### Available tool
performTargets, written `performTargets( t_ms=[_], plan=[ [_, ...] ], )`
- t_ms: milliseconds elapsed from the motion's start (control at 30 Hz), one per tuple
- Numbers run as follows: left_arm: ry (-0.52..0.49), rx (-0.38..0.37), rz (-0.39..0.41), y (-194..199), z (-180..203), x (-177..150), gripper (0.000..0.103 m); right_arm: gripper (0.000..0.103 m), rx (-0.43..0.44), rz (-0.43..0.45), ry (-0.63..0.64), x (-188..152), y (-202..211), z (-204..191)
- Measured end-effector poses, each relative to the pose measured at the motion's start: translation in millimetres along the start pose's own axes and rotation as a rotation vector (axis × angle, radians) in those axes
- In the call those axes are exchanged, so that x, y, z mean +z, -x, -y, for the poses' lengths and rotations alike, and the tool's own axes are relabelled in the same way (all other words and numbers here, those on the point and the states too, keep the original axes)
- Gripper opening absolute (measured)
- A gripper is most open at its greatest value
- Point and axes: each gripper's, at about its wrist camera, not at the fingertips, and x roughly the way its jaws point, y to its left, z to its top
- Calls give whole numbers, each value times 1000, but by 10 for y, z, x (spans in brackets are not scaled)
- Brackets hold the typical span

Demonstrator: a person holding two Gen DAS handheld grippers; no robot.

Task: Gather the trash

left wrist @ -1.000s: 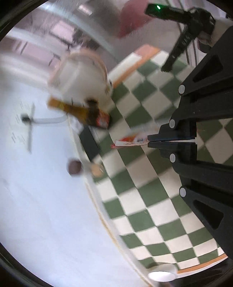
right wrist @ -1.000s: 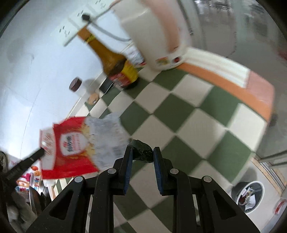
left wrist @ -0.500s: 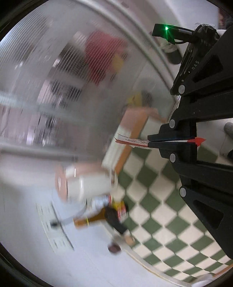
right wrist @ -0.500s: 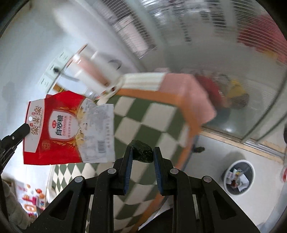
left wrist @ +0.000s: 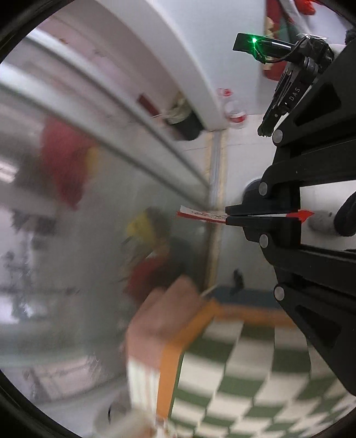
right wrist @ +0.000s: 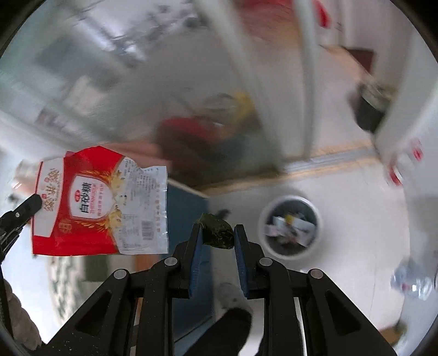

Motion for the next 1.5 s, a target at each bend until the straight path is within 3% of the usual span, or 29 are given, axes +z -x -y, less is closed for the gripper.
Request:
performTargets(
  t_ms=[167,467,633,733,867,1033,1067,1100,1133,1167,1333,1500],
  plan=[
    [-39,-25,-165,-1476,334,-231,0,24,-80,-70,-103,-12,-900,1073],
    [-88,16,-434,-4034,444,-1059,0,24,-147,-183,-137,-208,-2716,2046],
    [-80,25,-536,-4999,423,-1468,0,24,-164,-228,-148,-312,-3537,2391],
    [-72,26,-571,-5275,386,-1584,0,24,-156,-249,-153,-355,-3841,2485],
    [-92,51,-596,-5431,322,-1630,1,25,-156,-278,-125,-393,-4071,2489],
    [-60,48,-561,-5161,158,-1565,5,30,-137,-314,-130,-420,-4190,2435],
    [-61,57,-551,-5077,127,-1550,14,45,-138,-314,-136,-423,-4179,2430],
    [-64,66,-535,-5000,111,-1536,43,55,-139,-311,-138,-419,-4144,2426],
    [-69,82,-516,-4921,96,-1523,65,73,-144,-304,-136,-419,-4086,2397],
    [-76,94,-493,-4823,77,-1512,95,81,-149,-298,-131,-413,-4023,2380],
    [-90,128,-427,-4355,50,-1465,103,103,-234,-255,-59,-437,-3598,2158],
    [-116,176,-324,-3693,137,-1426,103,103,-301,-186,15,-451,-3003,1860]
  ],
)
